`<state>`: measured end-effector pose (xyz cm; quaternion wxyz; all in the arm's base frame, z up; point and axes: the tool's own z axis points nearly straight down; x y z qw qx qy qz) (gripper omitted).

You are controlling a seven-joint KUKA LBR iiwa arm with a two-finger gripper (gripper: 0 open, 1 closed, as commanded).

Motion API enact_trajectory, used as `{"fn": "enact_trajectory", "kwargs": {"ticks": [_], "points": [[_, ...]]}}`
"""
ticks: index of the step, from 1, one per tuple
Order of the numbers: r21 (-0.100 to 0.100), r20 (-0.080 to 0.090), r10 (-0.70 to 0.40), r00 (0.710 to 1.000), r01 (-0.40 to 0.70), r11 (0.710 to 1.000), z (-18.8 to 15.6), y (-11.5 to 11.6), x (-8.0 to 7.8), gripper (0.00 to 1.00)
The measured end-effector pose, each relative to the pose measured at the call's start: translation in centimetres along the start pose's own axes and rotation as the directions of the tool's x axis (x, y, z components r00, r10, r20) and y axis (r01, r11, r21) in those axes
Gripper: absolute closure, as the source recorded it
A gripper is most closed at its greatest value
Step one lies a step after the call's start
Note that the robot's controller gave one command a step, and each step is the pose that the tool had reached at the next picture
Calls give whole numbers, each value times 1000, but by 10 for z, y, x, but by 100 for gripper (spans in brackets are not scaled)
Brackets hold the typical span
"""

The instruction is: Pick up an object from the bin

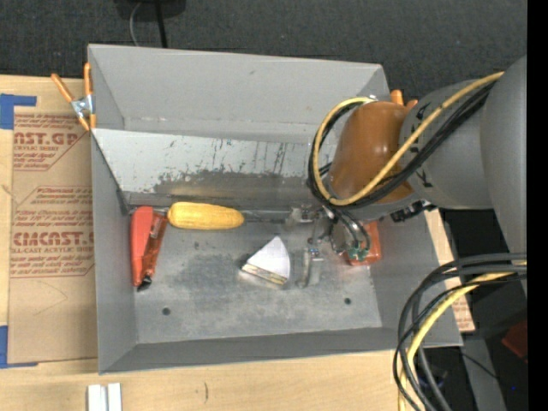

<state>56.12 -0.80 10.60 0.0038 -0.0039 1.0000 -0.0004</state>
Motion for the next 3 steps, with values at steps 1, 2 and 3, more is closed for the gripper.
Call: {"fn": "enact_trajectory", "kwargs": {"ticks": [1,2,3], "points": [[0,-1,-167,986,167,986,15,19,0,0],[0,0,202,979,-202,979,24,58,15,100],[1,0,203,979,-203,979,24,58,15,0]]}}
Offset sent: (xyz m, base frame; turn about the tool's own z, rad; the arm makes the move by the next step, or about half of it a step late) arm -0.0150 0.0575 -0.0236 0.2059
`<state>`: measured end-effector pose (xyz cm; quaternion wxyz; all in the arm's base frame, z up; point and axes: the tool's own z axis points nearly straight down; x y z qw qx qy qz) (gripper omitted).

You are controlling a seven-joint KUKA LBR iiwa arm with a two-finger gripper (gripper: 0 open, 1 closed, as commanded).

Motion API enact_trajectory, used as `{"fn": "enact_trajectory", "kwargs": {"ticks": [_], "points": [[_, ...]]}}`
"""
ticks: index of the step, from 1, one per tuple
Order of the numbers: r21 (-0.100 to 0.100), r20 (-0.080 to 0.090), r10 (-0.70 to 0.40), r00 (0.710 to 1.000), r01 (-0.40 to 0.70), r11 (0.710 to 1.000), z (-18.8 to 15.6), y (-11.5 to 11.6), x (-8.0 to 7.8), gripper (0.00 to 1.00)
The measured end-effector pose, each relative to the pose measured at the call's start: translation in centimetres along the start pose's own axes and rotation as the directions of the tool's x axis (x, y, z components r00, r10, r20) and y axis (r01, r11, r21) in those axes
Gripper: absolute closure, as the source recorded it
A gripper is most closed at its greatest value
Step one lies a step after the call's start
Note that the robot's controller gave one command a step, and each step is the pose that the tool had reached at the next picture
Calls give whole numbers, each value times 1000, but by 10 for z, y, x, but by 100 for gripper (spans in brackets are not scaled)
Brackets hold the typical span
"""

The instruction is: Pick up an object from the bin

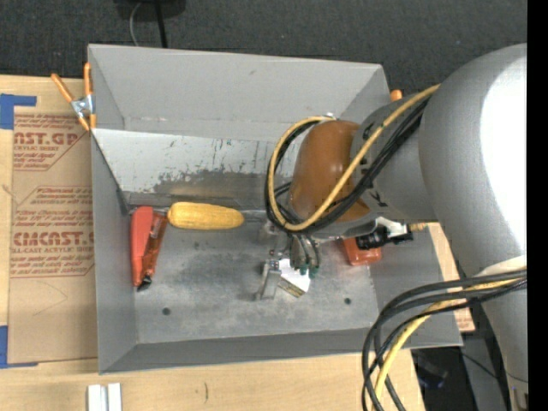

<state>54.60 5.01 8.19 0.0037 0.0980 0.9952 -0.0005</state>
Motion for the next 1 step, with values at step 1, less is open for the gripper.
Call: {"fn": "enact_trajectory", "kwargs": {"ticks": [1], "points": [[0,0,0,1000,0,1000,0,0,0,0]]}}
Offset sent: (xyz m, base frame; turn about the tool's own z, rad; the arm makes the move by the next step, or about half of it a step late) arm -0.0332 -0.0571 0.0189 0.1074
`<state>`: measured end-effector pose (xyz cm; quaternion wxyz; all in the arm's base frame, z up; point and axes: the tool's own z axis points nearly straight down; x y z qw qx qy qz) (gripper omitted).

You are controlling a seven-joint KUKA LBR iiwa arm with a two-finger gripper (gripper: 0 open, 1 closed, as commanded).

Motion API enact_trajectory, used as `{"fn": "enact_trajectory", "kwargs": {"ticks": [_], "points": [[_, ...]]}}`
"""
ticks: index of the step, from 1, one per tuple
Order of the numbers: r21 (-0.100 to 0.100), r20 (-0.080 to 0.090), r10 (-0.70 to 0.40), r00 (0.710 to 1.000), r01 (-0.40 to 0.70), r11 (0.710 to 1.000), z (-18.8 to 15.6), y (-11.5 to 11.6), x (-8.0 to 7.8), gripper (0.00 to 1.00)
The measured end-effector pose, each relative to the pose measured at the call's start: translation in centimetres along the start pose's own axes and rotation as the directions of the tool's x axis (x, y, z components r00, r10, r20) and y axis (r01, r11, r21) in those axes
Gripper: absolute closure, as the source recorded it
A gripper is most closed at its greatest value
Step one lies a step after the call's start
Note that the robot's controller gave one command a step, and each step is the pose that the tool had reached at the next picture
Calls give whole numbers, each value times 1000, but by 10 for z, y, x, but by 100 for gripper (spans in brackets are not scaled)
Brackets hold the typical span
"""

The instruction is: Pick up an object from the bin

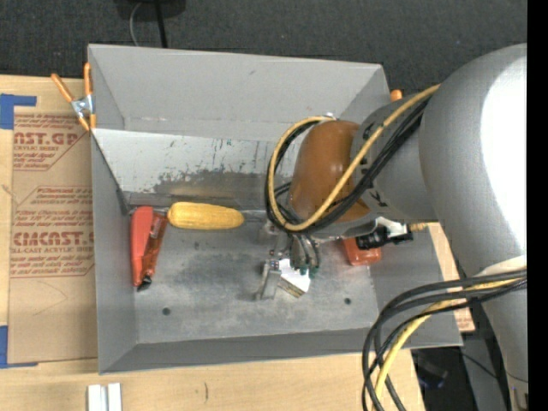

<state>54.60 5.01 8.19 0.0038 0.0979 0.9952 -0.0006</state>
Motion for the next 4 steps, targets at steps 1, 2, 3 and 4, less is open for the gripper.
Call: {"fn": "enact_trajectory", "kwargs": {"ticks": [1,2,3,4], "points": [[-2,-1,57,998,-57,998,-10,-32,12,0],[1,-1,-4,1000,4,1000,-27,-52,23,0],[-1,1,-78,997,78,997,-27,-55,34,0],[0,-1,-36,999,36,999,-4,-52,29,0]]}}
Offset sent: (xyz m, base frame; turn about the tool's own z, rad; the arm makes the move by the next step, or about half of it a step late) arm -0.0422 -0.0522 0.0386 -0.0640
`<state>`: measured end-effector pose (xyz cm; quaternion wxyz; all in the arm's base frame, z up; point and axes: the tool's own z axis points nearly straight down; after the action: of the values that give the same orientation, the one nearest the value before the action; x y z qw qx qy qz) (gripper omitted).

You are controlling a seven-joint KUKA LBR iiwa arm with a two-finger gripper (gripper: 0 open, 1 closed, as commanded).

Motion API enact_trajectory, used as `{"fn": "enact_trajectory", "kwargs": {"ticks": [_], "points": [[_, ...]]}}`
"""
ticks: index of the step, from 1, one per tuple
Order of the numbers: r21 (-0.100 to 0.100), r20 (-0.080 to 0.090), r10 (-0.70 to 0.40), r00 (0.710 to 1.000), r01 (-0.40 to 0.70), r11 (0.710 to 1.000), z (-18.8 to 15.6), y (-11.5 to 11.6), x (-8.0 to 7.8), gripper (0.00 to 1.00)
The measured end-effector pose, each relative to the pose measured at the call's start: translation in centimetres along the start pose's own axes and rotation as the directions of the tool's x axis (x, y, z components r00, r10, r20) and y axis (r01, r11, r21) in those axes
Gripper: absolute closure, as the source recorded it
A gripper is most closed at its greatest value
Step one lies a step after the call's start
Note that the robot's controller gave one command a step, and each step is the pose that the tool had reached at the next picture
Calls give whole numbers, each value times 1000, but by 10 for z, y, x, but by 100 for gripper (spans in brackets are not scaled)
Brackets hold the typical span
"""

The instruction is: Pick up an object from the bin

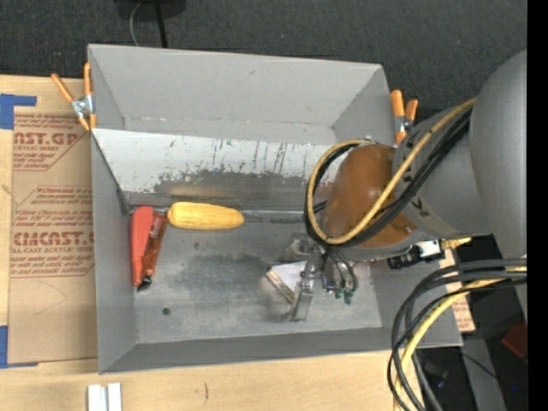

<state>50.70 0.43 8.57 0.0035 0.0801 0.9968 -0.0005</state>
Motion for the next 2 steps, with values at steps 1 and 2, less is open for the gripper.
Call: {"fn": "enact_trajectory", "kwargs": {"ticks": [1,2], "points": [[-1,1,100,995,-100,995,15,-8,12,100],[-1,1,100,995,-100,995,15,-8,12,100]]}}
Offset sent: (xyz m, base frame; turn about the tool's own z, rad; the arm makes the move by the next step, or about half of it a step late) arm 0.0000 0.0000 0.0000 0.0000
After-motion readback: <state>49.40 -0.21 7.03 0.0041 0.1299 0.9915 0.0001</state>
